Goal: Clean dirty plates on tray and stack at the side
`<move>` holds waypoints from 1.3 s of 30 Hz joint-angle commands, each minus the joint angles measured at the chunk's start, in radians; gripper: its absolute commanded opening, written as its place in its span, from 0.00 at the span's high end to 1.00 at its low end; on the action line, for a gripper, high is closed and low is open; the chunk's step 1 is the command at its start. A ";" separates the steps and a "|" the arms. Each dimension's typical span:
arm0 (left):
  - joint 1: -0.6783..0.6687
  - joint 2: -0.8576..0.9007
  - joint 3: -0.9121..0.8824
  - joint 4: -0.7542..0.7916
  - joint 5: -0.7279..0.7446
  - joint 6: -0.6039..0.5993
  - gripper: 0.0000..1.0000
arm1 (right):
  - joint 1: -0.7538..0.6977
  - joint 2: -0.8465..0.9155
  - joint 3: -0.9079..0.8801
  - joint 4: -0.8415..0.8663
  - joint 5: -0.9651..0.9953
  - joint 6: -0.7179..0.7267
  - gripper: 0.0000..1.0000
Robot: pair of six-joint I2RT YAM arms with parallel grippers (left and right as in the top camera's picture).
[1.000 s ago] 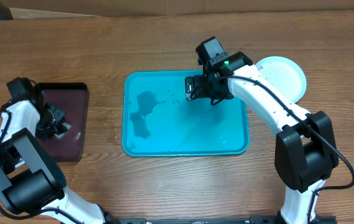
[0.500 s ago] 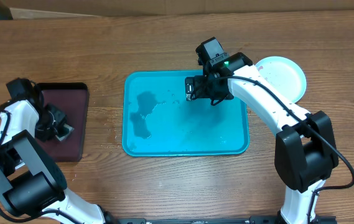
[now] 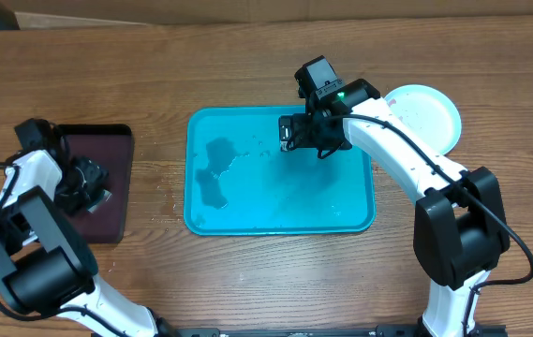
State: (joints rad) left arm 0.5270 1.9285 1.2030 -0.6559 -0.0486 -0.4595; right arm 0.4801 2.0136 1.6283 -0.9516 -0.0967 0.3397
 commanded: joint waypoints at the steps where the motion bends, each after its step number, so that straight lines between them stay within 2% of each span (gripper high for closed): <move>1: -0.003 0.054 -0.022 0.003 0.017 0.011 0.49 | -0.002 -0.008 -0.006 0.005 0.010 0.000 0.00; 5: -0.004 0.053 -0.016 0.006 0.016 0.011 0.91 | -0.002 -0.008 -0.006 0.005 0.010 0.000 0.00; 6: -0.004 0.053 -0.014 0.007 0.016 0.011 0.96 | -0.002 -0.007 -0.006 0.005 0.010 0.000 0.00; 10: -0.003 0.053 0.009 -0.002 0.016 0.011 0.93 | -0.002 -0.007 -0.006 0.004 0.010 0.000 0.00; 11: -0.003 0.053 0.012 -0.002 0.020 0.011 0.77 | -0.002 -0.007 -0.006 0.004 0.010 0.000 0.00; 12: -0.003 0.053 0.012 -0.001 0.024 0.011 0.46 | -0.002 -0.007 -0.006 0.004 0.010 0.000 0.00; 13: -0.003 0.053 0.012 0.000 0.023 0.010 0.11 | -0.002 -0.007 -0.006 0.005 0.010 0.000 0.00; 14: -0.003 0.053 0.012 -0.001 0.023 0.011 0.00 | -0.002 -0.007 -0.006 0.005 0.010 0.000 0.00; 15: -0.003 0.053 0.012 -0.002 0.024 0.011 0.09 | -0.002 -0.007 -0.006 0.005 0.010 0.000 0.00; 17: -0.004 0.053 0.012 -0.002 0.024 0.011 0.39 | -0.002 -0.007 -0.006 0.005 0.010 0.000 0.00; 18: -0.004 0.053 0.012 -0.002 0.023 0.011 0.60 | -0.002 -0.007 -0.006 0.005 0.010 0.000 0.00; 19: -0.004 0.053 0.012 -0.001 0.023 0.011 0.87 | -0.002 -0.007 -0.006 0.005 0.010 0.000 0.00; 20: -0.004 0.053 0.012 -0.001 0.023 0.011 0.96 | -0.002 -0.007 -0.006 0.004 0.010 0.000 0.00; 23: -0.004 0.053 0.012 0.007 0.022 0.011 0.96 | -0.002 -0.007 -0.006 0.004 0.010 0.000 0.00; 24: -0.003 0.053 0.012 0.011 0.022 0.011 0.80 | -0.002 -0.007 -0.006 0.004 0.010 0.000 0.00; 26: -0.004 0.053 0.012 0.027 0.018 0.011 0.13 | -0.002 -0.007 -0.006 0.004 0.010 0.000 0.00; 27: -0.003 0.053 0.012 0.037 0.012 0.011 0.00 | -0.002 -0.007 -0.006 0.004 0.010 0.000 0.00; 32: -0.004 0.054 0.012 0.087 -0.022 0.011 0.00 | -0.002 -0.006 -0.009 0.005 0.010 0.000 0.00; 33: -0.004 0.054 0.012 0.093 -0.022 0.011 0.04 | -0.002 -0.006 -0.013 0.008 0.010 0.000 0.00; 34: -0.004 0.054 0.012 0.101 -0.022 0.011 0.24 | -0.002 -0.006 -0.019 0.011 0.011 0.000 0.00; 36: -0.004 0.054 0.012 0.115 -0.022 0.011 0.76 | -0.002 -0.006 -0.036 0.026 0.011 0.000 0.00; 37: -0.003 0.054 0.012 0.117 -0.022 0.010 0.96 | -0.003 -0.006 -0.047 0.036 0.011 0.000 0.00; 39: -0.004 0.054 0.012 0.118 -0.021 0.010 0.96 | -0.003 -0.006 -0.066 0.054 0.011 0.000 0.00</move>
State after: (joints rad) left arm 0.5255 1.9511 1.2182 -0.5388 -0.0689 -0.4454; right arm 0.4801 2.0136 1.5906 -0.9115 -0.0959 0.3397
